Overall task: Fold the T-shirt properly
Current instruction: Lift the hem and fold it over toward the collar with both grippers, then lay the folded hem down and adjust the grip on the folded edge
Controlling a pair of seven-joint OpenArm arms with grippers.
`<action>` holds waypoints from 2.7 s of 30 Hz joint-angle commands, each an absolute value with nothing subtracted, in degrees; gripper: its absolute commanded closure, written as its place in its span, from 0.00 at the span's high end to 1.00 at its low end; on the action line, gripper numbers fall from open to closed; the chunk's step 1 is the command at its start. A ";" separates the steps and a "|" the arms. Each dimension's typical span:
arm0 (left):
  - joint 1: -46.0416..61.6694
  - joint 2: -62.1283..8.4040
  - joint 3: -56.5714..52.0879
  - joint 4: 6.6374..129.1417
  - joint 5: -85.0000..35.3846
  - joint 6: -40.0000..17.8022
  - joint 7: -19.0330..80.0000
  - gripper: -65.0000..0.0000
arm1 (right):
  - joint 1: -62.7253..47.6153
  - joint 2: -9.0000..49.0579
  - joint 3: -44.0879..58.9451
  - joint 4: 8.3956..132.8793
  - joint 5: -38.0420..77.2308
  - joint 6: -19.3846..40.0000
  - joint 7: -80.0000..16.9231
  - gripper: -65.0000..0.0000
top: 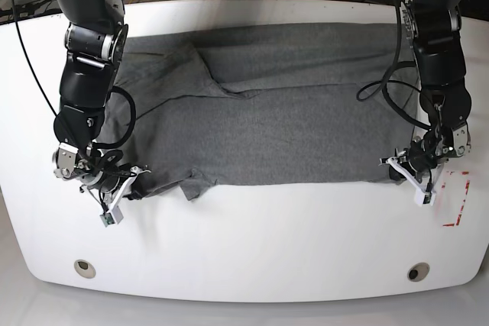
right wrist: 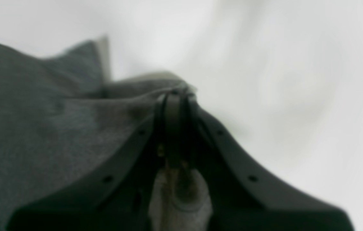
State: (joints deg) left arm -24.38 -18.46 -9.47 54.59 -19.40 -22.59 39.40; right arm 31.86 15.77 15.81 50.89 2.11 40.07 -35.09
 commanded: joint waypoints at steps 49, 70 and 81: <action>17.45 -19.21 -18.77 109.23 -20.44 -23.34 52.26 0.00 | -4.18 11.74 28.62 104.40 3.74 40.00 -57.63 0.04; 18.15 -18.68 -21.41 114.24 -21.76 -26.42 58.51 0.72 | -4.53 12.00 39.25 108.09 26.24 40.00 -67.65 0.69; 15.34 -15.78 -21.49 107.82 -27.38 -30.55 58.51 0.72 | 2.33 12.62 34.07 95.34 31.16 40.00 -66.59 0.49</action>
State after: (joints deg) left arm 15.38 -15.09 -21.82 108.57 -27.00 -30.35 59.07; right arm 1.06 11.25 33.63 96.31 30.44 40.05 -68.55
